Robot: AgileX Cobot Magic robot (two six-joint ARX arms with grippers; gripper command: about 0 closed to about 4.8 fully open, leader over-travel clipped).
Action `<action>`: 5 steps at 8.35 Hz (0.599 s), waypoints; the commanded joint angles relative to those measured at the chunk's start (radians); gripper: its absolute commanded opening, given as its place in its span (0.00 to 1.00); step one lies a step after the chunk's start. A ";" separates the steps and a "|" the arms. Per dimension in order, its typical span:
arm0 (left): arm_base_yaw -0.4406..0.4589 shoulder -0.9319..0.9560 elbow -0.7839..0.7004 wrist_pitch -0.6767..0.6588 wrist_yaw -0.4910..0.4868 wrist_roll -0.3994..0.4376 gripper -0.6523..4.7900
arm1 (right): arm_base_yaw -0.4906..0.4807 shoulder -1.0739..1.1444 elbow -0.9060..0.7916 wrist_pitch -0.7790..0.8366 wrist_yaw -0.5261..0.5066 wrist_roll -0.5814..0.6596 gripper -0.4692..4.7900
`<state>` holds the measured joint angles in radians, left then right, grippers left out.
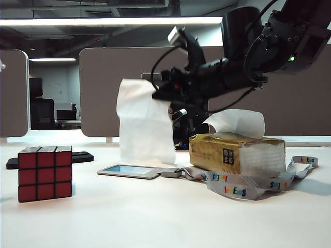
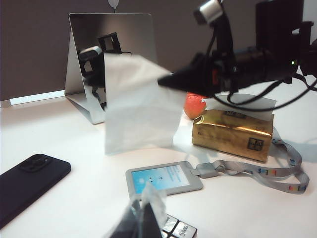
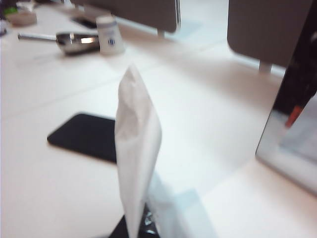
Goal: Pull out a tissue from the tissue box and use it to cover the ID card on the tabletop.
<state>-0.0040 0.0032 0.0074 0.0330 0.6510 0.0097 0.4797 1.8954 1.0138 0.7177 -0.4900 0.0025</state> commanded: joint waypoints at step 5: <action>-0.001 0.001 0.003 0.013 -0.003 0.001 0.11 | 0.047 -0.005 0.002 -0.417 -0.271 -0.003 0.09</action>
<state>-0.0040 0.0032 0.0074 0.0334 0.6487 0.0097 0.5182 1.8954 1.0142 0.3447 -0.7563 -0.0002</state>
